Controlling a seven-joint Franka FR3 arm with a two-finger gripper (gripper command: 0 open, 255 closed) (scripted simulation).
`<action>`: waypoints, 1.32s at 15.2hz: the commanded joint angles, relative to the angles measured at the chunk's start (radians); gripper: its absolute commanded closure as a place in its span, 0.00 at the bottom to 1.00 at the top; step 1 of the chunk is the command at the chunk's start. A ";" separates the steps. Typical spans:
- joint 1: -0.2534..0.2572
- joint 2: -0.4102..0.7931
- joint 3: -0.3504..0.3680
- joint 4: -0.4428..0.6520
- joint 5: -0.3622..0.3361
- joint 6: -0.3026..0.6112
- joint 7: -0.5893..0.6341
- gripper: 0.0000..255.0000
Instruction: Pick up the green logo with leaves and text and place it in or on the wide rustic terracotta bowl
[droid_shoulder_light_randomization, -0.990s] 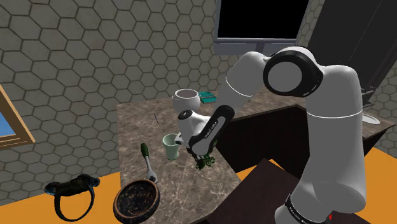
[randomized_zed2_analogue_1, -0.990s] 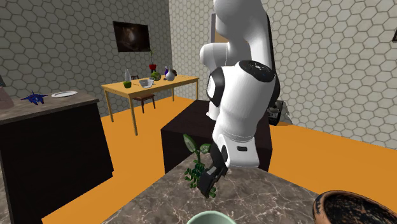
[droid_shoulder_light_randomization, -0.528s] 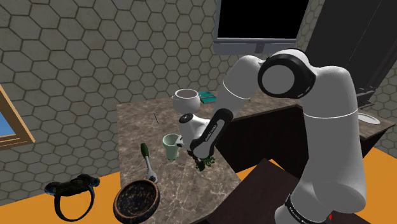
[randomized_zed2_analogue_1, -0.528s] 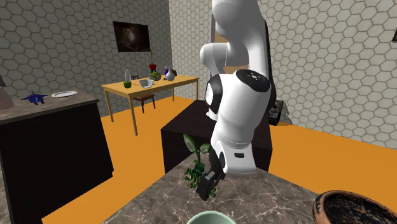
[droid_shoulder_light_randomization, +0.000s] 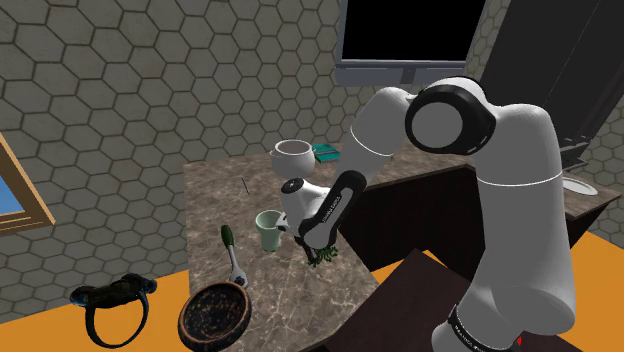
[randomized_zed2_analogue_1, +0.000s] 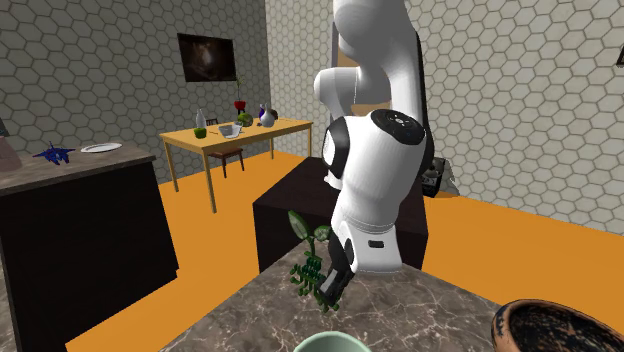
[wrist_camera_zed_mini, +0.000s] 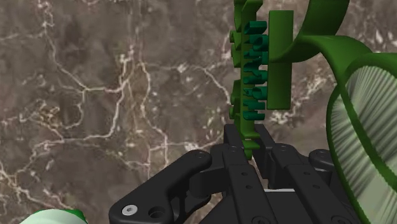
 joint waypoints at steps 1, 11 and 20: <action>0.000 0.000 0.000 0.000 0.000 0.000 0.000 1.00; -0.007 -0.068 0.012 -0.015 0.019 -0.051 -0.023 1.00; -0.016 -0.184 0.028 -0.029 0.055 -0.150 -0.064 1.00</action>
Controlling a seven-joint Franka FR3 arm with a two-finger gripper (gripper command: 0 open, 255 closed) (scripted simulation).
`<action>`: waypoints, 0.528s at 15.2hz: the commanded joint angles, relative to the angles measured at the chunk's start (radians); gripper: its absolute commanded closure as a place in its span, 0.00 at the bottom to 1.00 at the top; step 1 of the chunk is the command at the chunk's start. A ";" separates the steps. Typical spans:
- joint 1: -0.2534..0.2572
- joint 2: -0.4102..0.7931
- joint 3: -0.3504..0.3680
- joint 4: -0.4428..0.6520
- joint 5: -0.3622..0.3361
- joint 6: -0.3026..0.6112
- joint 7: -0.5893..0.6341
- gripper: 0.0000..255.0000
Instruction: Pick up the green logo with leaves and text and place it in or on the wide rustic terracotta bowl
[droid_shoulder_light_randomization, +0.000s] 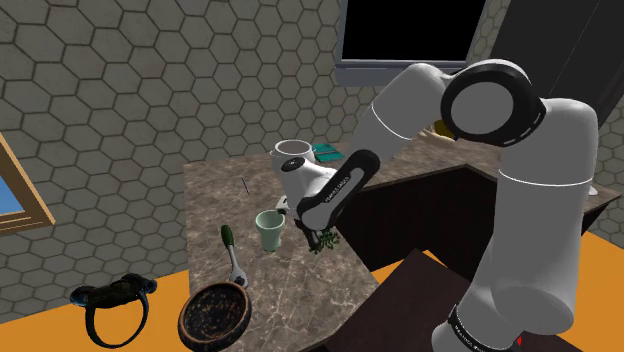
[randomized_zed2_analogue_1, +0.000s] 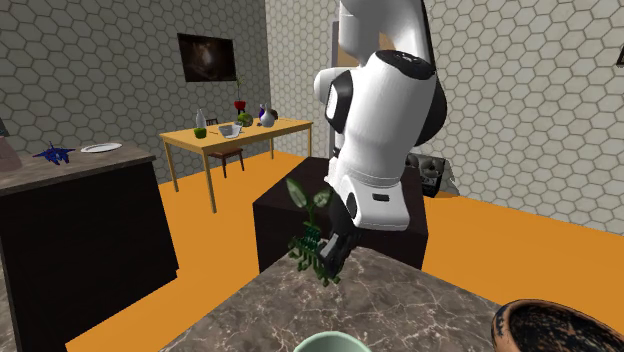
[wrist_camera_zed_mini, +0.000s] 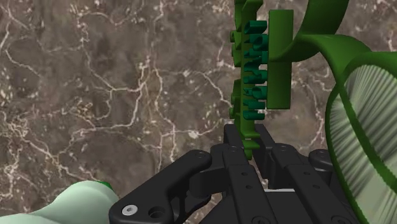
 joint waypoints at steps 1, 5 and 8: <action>0.000 -0.027 0.004 -0.002 0.009 -0.025 -0.008 1.00; -0.002 -0.074 0.009 -0.001 0.024 -0.072 -0.026 1.00; -0.003 -0.108 0.012 0.002 0.035 -0.108 -0.039 1.00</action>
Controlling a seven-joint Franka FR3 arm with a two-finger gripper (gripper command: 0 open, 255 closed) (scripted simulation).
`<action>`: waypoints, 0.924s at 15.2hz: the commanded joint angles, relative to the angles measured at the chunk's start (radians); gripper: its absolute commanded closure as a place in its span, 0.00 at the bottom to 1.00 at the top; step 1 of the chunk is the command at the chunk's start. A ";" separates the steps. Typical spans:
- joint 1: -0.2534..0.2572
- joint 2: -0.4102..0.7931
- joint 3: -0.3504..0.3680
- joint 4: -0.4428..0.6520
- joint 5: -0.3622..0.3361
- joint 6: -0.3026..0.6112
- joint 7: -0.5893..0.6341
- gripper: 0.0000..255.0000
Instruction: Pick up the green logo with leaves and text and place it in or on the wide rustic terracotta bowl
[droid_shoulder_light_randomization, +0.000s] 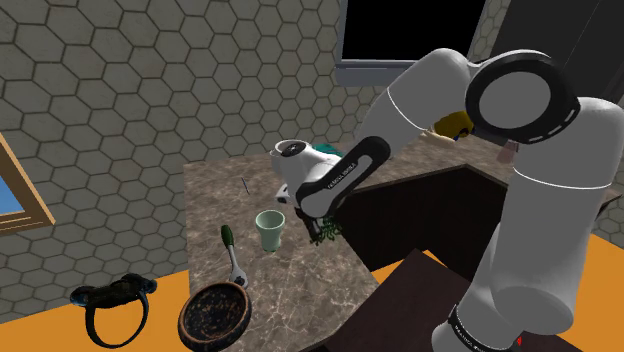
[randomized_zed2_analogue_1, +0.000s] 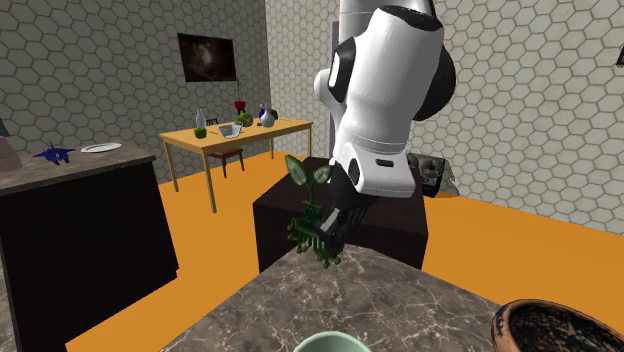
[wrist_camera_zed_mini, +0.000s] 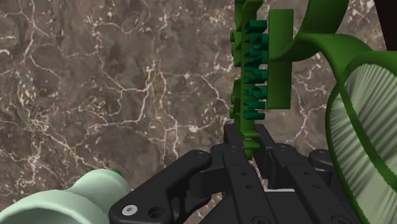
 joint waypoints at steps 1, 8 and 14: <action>0.001 -0.020 0.003 0.006 0.008 -0.026 -0.007 1.00; 0.001 -0.092 0.008 0.022 0.030 -0.112 -0.035 1.00; 0.040 -0.072 0.043 0.081 0.048 -0.163 0.019 1.00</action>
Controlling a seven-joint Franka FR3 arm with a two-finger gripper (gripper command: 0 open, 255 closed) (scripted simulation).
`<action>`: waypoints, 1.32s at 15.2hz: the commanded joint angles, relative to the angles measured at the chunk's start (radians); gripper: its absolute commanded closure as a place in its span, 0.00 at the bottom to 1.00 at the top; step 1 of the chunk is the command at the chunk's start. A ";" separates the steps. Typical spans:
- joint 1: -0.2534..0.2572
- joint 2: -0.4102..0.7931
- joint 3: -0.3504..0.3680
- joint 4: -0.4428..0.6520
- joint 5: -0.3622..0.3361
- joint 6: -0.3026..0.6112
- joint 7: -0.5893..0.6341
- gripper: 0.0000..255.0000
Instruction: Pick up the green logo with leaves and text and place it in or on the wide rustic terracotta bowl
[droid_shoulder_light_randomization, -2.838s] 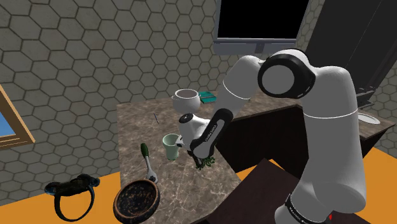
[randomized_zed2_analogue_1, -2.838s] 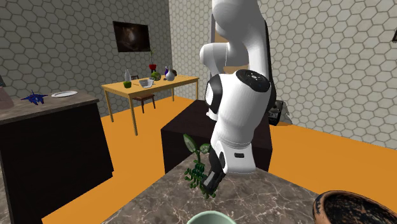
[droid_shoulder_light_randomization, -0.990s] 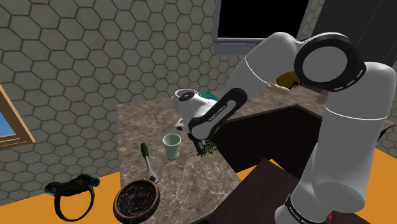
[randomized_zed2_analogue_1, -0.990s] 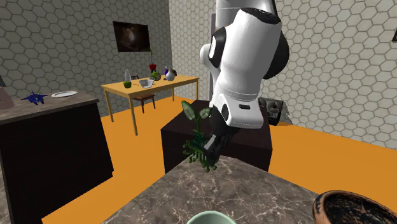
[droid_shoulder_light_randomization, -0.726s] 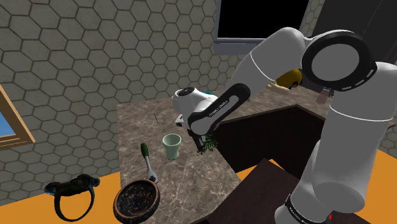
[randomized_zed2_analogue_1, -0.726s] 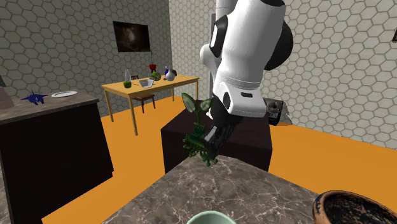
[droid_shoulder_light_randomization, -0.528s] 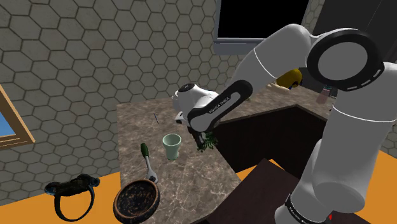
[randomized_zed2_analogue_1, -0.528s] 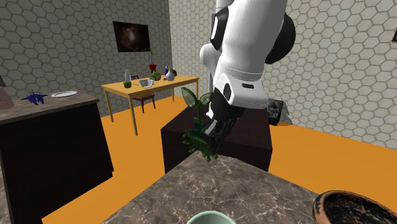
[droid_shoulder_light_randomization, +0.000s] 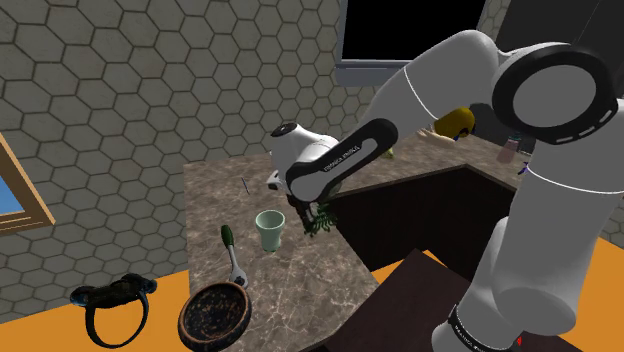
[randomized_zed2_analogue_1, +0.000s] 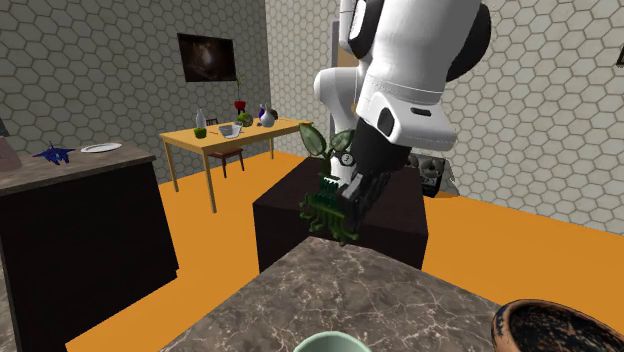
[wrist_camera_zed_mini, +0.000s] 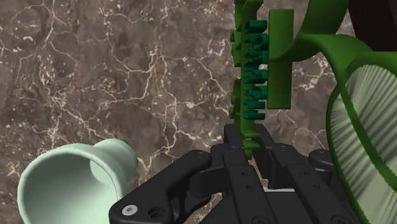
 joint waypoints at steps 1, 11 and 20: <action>0.024 0.029 0.020 0.033 0.006 -0.013 0.039 1.00; 0.155 0.226 0.103 0.285 0.015 -0.104 0.229 1.00; 0.283 0.463 0.141 0.626 0.007 -0.235 0.362 1.00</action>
